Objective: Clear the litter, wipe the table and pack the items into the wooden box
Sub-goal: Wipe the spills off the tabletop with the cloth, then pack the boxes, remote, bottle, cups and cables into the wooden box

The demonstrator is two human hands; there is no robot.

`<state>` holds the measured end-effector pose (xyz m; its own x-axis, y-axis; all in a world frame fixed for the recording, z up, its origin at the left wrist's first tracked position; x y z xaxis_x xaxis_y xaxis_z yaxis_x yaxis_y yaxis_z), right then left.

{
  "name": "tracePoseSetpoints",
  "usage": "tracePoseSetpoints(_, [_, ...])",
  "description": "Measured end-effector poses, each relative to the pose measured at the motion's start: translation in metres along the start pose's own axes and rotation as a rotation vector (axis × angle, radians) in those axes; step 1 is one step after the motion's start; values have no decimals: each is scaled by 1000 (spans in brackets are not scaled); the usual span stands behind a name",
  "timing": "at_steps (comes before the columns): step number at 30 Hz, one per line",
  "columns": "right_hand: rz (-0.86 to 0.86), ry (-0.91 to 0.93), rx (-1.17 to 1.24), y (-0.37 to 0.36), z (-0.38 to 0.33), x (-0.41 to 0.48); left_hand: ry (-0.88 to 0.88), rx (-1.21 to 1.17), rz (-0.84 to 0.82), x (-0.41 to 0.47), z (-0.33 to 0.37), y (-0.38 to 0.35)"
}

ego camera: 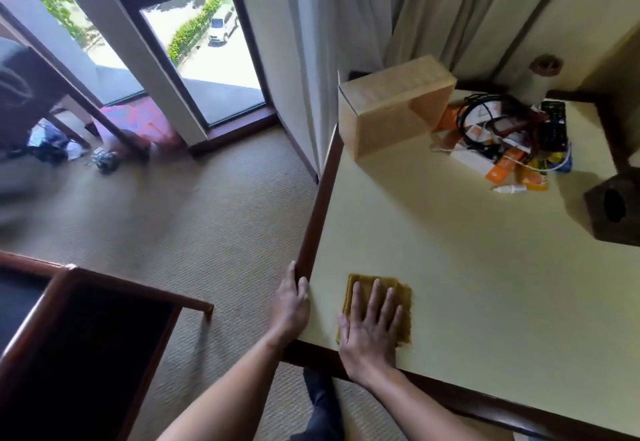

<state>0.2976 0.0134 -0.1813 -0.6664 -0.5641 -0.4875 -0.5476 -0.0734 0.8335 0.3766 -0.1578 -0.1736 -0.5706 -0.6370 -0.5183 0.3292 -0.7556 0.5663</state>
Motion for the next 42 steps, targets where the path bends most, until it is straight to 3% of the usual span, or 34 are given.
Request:
tracePoseSetpoints(5, [-70, -41, 6, -3, -33, 10, 19, 20, -166, 9, -7, 9])
tracePoseSetpoints(8, [-87, -63, 134, 23, -27, 10, 22, 11, -177, 14, -1, 20])
tracePoseSetpoints(11, [82, -93, 285, 79, -12, 16, -31, -24, -113, 17, 25, 34])
tracePoseSetpoints(19, [300, -73, 721, 221, 35, 100, -243, -216, -81, 62, 151, 47])
tracePoseSetpoints(23, [398, -59, 817, 299, 51, 157, -269, -288, -87, 105, 220, 61])
tracePoseSetpoints(29, [459, -91, 776, 382, 70, 252, -215, -120, -34, 194, 280, 71])
tracePoseSetpoints(36, [251, -26, 742, 391, 85, 324, -177, -184, -1, 231, 292, 52])
tracePoseSetpoints(42, [290, 178, 851, 403, 74, 294, -242, -286, 112, 194, 298, 69])
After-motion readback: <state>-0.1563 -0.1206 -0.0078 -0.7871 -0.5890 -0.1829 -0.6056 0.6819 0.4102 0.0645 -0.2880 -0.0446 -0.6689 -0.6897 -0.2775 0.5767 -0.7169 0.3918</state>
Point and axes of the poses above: each hand's wrist, its own x-axis towards the middle knuckle, its own y-axis out of the back of the hand, z = x × y, the point moved 7 cm from there along x, towards the middle knuckle, and after that the axes turned 11 degrees about -z, right-handed, at the moved point
